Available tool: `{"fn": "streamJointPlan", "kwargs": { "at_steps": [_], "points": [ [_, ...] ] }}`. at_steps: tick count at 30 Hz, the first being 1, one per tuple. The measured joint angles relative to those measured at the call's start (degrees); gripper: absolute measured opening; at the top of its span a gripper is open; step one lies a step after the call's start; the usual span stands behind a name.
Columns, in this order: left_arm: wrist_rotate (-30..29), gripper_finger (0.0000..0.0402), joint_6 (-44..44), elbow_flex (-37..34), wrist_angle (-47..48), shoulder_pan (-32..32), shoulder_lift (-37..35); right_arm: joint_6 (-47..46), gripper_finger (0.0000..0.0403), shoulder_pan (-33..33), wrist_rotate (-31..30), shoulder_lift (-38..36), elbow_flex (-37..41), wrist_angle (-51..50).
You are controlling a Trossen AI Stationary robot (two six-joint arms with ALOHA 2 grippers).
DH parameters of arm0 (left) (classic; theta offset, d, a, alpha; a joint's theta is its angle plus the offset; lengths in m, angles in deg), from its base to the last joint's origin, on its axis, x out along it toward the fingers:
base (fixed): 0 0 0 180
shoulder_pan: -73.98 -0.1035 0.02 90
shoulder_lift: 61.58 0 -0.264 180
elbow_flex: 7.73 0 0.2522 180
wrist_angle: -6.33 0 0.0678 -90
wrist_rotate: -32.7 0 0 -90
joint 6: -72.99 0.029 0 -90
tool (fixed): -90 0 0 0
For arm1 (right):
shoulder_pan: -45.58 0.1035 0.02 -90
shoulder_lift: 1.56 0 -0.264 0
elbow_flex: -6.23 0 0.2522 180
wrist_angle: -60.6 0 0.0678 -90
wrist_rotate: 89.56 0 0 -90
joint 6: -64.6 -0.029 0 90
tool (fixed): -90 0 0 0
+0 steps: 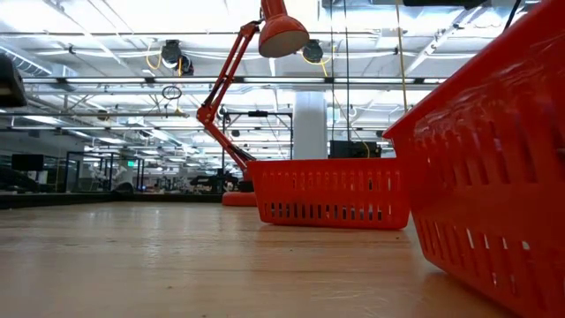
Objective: Pick & Place School Supplies
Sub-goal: Put the pink puncher into the bottom red basket
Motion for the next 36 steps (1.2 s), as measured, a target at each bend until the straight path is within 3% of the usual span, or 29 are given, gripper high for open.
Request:
{"fn": "streamJointPlan", "kwargs": {
  "at_steps": [8,13,28,36],
  "points": [
    [0.9,0.0248,4.9,0.2,-3.0,-2.7,1.5,0.0,0.0210,0.0,0.0,0.0,0.0,0.0],
    [1.1,0.0227,7.9,0.0,-6.7,-3.0,1.7,0.0,0.0210,0.0,0.0,0.0,0.0,-0.2],
    [5.8,0.0076,8.7,0.0,-8.0,-3.7,1.5,-0.5,0.0210,-0.1,0.0,0.0,0.0,-0.2],
    [-2.5,0.0076,4.8,0.0,-11.8,-3.7,1.7,-0.7,0.0210,-0.1,0.0,0.0,0.0,-0.3]
  ]
}}
